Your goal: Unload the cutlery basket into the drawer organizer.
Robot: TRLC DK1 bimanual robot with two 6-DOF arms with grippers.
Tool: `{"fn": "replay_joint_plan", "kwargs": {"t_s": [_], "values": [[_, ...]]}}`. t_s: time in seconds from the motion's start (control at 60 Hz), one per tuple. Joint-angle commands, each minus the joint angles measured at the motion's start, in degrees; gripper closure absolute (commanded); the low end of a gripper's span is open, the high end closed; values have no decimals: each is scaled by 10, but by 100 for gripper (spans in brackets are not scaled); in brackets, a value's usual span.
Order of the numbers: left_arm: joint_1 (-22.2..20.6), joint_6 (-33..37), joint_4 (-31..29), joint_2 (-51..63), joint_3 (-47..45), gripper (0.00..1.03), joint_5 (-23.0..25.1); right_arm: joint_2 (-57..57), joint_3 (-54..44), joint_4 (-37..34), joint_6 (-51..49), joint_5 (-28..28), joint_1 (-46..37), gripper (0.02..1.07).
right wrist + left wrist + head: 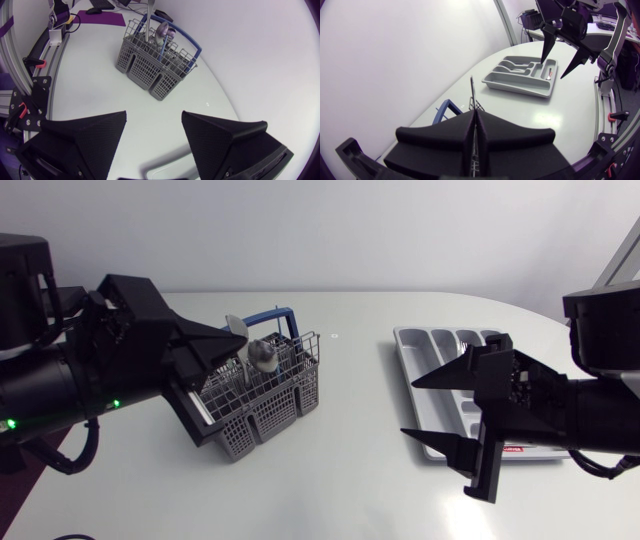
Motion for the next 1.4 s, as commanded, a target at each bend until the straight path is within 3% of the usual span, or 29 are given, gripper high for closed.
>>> {"fn": "replay_joint_plan", "kwargs": {"t_s": [0.0,0.3,0.55,0.767,0.917,0.967,1.2,1.383], "values": [[-7,9,42,-15,-13,100,-12,3,-3,7,13,4,4,27],[-10,46,97,-9,-69,100,-39,82,16,47,72,4,40,27],[2,81,149,-13,-126,100,-46,214,96,82,147,3,93,27],[-19,108,195,-43,-179,100,-65,321,167,96,192,-1,128,27],[-44,127,180,-77,-184,100,-60,361,180,110,177,-23,156,27],[-42,132,151,-76,-164,100,-41,374,187,112,173,-23,163,27],[41,138,74,-24,-82,100,108,408,202,113,156,-25,179,27],[59,177,31,28,-44,100,163,445,220,119,158,-25,181,25]]}}
